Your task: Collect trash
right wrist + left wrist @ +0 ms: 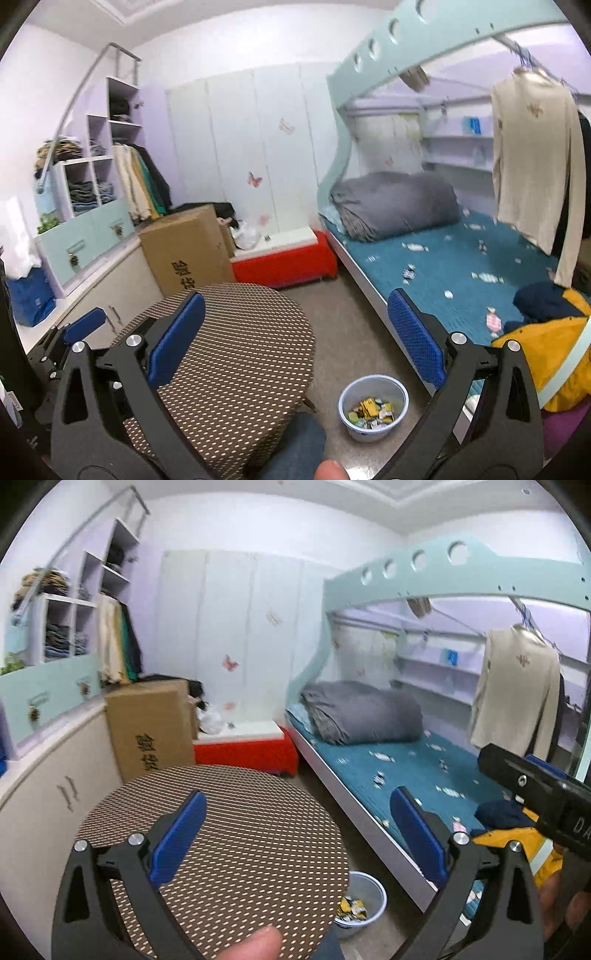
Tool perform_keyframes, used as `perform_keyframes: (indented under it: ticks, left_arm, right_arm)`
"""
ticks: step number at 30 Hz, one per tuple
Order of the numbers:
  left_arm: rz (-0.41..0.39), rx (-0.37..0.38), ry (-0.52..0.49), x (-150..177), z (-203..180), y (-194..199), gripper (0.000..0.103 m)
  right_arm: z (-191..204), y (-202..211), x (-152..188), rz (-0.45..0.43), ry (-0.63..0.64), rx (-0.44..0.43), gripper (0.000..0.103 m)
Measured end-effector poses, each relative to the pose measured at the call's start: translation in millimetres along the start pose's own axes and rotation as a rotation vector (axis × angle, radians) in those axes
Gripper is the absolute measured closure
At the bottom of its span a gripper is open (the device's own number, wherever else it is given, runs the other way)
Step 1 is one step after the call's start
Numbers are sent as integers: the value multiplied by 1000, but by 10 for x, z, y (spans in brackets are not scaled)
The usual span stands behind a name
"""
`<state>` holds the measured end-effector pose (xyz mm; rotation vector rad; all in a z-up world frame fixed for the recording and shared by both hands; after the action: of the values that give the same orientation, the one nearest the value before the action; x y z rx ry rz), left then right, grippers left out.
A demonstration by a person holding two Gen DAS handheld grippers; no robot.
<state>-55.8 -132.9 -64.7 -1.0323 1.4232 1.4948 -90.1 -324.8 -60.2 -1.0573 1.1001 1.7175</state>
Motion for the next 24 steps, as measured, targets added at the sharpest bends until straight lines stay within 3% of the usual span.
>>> perform_keyframes:
  ticks: [5, 9, 24]
  left_arm:
    - [-76, -78, 18, 10, 232, 483, 5]
    - [-117, -94, 28, -41, 371, 670, 5]
    - [-148, -96, 37, 67, 491, 896, 5]
  right_arm:
    - [340, 290, 8, -58, 67, -14, 6]
    - [457, 434, -9, -104, 84, -7, 6]
    - [638, 500, 94, -112, 115, 19, 6]
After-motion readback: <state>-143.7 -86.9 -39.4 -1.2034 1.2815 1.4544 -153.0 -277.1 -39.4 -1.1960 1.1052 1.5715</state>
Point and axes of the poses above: each gripper's, at about its wrist camera, not at the fingertips, and y roughly against the way its jaws point, z to its left, x to its underside, the point moved 3 cm from there along -y, roughly the way its jaws point, and after that the axes turned 13 degrees about -x, right-handed, at the moved point
